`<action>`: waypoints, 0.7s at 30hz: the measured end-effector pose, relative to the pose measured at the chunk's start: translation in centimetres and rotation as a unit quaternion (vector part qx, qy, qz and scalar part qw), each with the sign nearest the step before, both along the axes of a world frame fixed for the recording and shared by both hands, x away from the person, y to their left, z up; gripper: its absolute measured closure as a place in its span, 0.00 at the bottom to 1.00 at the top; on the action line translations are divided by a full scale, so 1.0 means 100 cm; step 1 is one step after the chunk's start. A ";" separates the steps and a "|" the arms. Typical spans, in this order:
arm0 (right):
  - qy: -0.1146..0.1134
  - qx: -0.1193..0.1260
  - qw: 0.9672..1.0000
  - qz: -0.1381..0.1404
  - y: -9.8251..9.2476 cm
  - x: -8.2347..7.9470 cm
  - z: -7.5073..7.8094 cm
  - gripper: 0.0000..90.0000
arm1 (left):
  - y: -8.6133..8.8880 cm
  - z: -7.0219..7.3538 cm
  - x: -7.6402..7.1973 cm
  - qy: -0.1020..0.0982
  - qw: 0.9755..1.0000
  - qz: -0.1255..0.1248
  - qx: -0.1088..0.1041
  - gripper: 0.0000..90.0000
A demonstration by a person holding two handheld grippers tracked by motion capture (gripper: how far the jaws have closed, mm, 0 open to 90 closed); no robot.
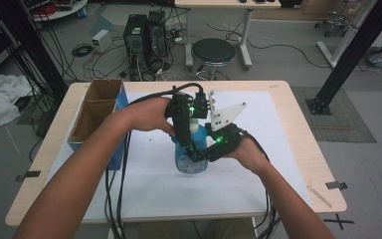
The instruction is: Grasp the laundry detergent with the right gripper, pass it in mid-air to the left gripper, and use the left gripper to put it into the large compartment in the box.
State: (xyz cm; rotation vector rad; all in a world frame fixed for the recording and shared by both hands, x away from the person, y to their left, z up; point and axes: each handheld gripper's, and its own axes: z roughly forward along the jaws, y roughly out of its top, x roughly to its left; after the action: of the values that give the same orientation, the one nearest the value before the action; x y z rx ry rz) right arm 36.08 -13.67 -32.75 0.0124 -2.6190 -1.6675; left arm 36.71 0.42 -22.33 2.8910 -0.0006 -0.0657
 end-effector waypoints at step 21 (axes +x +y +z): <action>0.000 -0.002 1.000 0.002 0.001 -0.001 -0.001 0.50 | -0.004 0.000 -0.003 0.001 1.000 -0.021 0.006 0.42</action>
State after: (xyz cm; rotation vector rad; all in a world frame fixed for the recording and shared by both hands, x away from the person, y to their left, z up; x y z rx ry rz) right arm 36.02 -13.58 -32.83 0.0173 -2.6212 -1.6601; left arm 36.38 0.04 -22.35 2.9035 -0.0613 -0.0770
